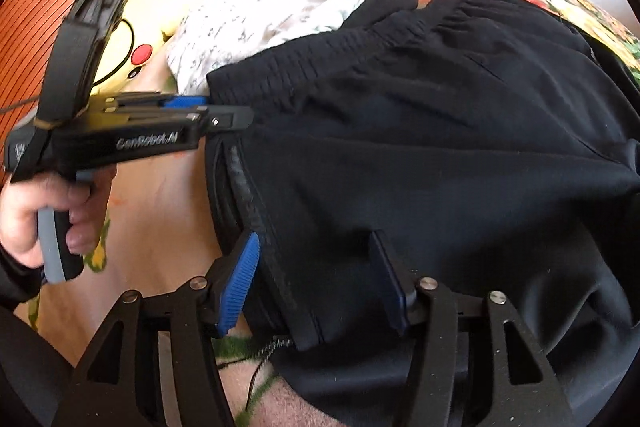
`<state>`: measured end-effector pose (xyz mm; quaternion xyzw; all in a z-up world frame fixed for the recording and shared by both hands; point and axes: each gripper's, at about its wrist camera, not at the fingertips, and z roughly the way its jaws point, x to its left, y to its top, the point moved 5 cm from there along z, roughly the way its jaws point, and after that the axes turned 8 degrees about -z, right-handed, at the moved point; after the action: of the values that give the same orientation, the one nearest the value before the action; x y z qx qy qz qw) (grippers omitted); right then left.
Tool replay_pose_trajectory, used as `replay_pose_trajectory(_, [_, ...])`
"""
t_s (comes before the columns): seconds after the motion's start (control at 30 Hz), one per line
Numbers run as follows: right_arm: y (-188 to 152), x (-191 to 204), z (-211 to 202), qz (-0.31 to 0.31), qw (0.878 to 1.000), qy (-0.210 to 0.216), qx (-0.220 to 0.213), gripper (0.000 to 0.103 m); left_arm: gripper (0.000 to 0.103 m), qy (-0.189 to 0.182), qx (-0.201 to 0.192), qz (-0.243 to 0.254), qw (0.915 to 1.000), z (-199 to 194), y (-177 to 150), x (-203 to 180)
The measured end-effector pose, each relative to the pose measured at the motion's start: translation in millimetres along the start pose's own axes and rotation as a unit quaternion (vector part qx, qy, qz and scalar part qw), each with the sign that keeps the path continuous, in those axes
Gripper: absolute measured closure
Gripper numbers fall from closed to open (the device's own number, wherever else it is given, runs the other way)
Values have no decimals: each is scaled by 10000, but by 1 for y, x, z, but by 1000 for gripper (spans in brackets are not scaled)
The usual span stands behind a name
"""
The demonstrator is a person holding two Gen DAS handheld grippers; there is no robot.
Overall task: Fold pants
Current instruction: 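Move both tools toward the pants waistband beside the white pillow, then grasp the elastic waistband with the left gripper while the right gripper grasps beside the drawstring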
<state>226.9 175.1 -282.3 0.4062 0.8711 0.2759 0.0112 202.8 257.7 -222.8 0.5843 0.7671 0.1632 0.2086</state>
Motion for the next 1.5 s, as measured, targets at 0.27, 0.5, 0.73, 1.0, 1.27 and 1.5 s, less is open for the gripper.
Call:
replay_pose_trajectory(0.27, [-7,3,-2,30,10000,69,10,43,90,103,-300,151,9994,-34,14,-19])
replay_pose_trajectory(0.5, [-12,9,-8,79,9996,266,-57,40,91,231,-630,-5,9977,-64,38,-32])
replay_pose_trajectory(0.73, [-8,11,-14,82,9995,235,-192,39,92,127,-868,-33,9961,-82,62,-48])
replay_pose_trajectory(1.0, [-14,0,-6,-370,9965,-742,-82,29,92,131,-1016,-18,9947,-101,68,-53])
replay_pose_trajectory(1.27, [-11,-20,-33,-111,9958,-911,-45,87,92,208,-984,-149,9948,-125,49,-51])
replay_pose_trajectory(1.5, [-18,8,-125,-233,9972,-519,-489,90,92,200,-1105,-117,9936,-177,24,-56])
